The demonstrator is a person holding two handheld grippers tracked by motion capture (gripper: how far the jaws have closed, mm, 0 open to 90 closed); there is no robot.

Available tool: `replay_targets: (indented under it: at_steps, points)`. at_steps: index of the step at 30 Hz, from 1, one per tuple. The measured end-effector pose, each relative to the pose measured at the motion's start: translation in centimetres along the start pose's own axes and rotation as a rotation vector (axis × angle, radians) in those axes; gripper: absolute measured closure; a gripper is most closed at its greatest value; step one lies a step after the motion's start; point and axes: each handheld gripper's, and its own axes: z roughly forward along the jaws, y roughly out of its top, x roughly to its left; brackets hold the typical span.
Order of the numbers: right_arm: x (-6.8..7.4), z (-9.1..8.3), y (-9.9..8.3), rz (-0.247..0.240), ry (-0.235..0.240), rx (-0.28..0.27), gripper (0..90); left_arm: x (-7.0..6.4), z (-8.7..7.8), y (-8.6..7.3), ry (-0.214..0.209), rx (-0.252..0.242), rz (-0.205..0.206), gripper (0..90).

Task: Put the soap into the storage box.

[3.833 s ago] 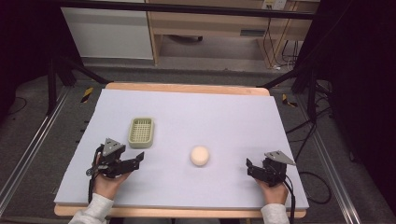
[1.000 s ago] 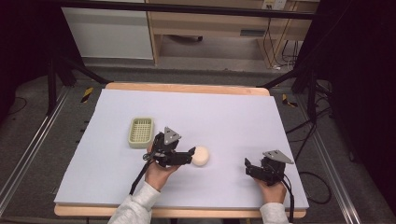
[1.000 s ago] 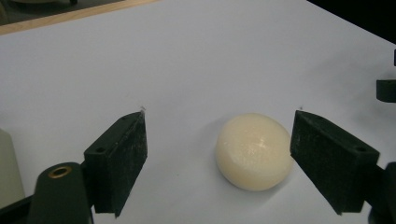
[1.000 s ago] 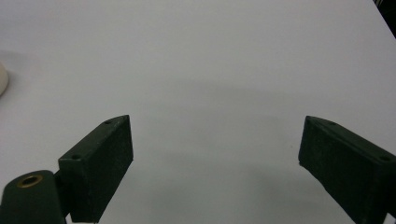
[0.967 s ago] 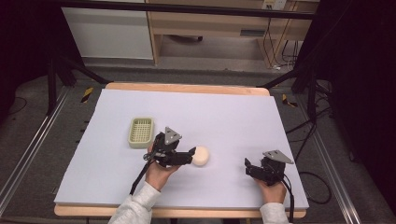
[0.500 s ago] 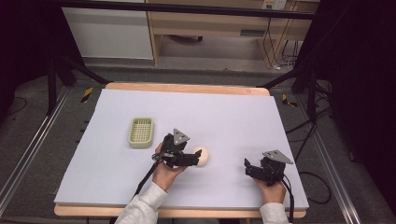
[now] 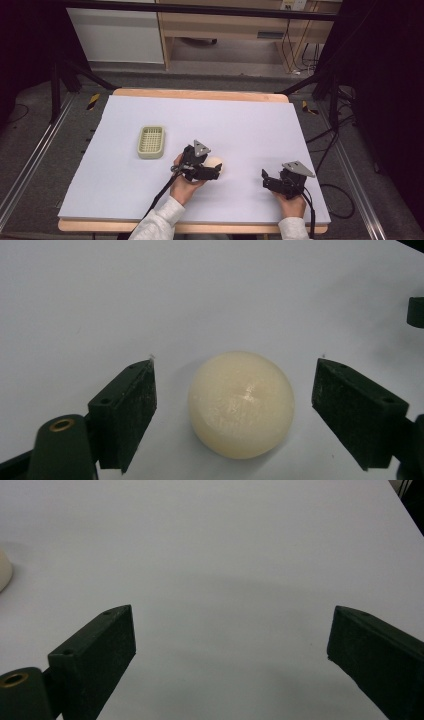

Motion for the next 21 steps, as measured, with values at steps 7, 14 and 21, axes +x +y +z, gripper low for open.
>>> replay_targets:
  at_steps: [7, 14, 21]
  points:
    - [0.1, 0.0, 0.0, -0.005, 0.003, 0.005, 5.8, -0.3, 0.8, 0.0, 0.001, 0.017, 0.006, 17.1]
    - [0.1, 0.1, 0.0, -0.01, 0.004, 0.009, 5.9, -0.7, 1.5, -0.1, 0.0, 0.035, 0.013, 17.0]
    - [0.1, 0.1, 0.0, -0.006, 0.008, 0.012, 6.0, -0.7, 2.1, -0.2, 0.0, 0.056, 0.015, 16.7]
